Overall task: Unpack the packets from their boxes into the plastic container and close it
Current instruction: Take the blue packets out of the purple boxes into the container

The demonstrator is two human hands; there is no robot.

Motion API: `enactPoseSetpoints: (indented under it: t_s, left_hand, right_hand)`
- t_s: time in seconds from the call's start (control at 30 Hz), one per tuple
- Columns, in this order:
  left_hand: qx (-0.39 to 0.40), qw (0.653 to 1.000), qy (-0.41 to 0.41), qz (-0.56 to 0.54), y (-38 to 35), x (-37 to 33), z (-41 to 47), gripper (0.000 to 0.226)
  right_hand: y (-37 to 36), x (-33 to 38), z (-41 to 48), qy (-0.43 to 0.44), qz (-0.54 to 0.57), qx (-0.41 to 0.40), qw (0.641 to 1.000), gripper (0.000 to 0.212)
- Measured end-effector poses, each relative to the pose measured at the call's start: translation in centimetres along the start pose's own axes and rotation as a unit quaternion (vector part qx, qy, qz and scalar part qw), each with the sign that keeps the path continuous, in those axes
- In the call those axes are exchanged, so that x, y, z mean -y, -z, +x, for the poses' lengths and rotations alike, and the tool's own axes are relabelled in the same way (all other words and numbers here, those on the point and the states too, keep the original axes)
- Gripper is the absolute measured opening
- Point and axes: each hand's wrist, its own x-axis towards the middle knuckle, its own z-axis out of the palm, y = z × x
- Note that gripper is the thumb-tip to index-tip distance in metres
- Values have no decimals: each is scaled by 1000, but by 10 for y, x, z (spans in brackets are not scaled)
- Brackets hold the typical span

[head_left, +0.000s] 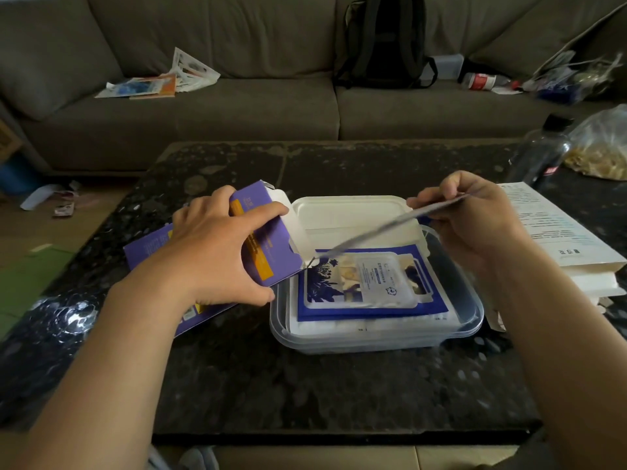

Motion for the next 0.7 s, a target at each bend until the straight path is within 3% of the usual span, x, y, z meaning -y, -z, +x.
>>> enactPoseSetpoints:
  t_s: [0.13, 0.23, 0.33, 0.43, 0.5, 0.57, 0.63, 0.7]
  left_hand:
    - [7, 1000, 16, 10, 0, 5, 0, 118]
    - [8, 999, 31, 9, 0, 7, 1, 118]
    - [2, 999, 44, -3, 2, 8, 1, 118]
    - [-3, 999, 45, -11, 2, 9, 0, 119]
    - [-4, 999, 43, -19, 2, 9, 0, 119]
    - [-5, 999, 41, -26, 2, 8, 0, 118]
    - [-4, 999, 38, -29, 3, 8, 0, 118]
    - [-5, 999, 36, -30, 3, 7, 0, 118]
  right_hand:
    - [8, -1, -2, 15, -71, 111, 991, 45]
    - [12, -2, -4, 66, -256, 101, 959, 36]
    - [12, -4, -3, 103, -436, 108, 888, 36]
    - [9, -7, 1, 116, -589, 118, 791, 36]
    - [4, -6, -1, 111, -663, 144, 726, 35]
    - [-1, -4, -4, 107, -702, 169, 684, 33]
    - [-4, 0, -9, 93, -714, 164, 674, 29]
    - [-7, 4, -13, 76, -702, 139, 694, 31]
